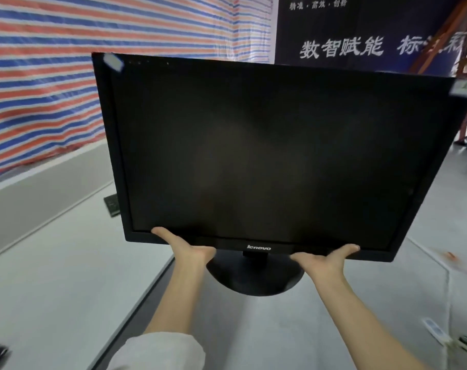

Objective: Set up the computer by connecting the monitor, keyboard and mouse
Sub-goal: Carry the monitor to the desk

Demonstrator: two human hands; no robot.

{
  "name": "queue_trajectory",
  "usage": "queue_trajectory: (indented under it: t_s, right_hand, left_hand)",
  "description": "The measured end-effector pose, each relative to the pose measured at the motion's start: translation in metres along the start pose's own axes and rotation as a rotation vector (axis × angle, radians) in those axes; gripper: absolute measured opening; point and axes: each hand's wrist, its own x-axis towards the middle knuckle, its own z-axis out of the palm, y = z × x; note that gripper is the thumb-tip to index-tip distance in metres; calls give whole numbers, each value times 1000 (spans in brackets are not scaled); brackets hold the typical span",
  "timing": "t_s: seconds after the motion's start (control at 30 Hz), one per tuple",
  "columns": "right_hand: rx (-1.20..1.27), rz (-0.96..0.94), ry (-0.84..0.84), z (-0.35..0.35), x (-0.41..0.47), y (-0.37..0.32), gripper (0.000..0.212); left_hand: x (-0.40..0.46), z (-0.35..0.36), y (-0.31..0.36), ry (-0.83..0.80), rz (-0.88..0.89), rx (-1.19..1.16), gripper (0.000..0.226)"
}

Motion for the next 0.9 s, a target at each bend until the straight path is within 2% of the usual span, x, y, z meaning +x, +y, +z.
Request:
queue_trajectory:
  t_s: [0.27,0.4,0.5,0.7,0.8,0.87,0.9]
  right_hand:
    - [26,-94,34,111,134,-14,106]
    - [-1,-113,24,164,223,-34,106]
    - [-29,-116,-3,215,300,-55,107]
    - [-117,-93,-60,333,439,-97,112]
    - [-145,-96,-37,386,493,-104,109]
    - [-167,-84,-44,417,536,-106,109]
    - [-176,-72,-35,432,562,-107,110]
  left_hand:
    - [122,135,-27,143,9,46,80]
    - [201,198,-55,44,-86,24,101]
    - [270,260,-81,4,-80,-13,109]
    - [428,374,-121,13,-57,-90,115]
    - [512,414,-129,43,-20,-96,100]
    - [562,441,-132,33,-31,-202,115]
    - [576,460,-135,33,-23,-192,112]
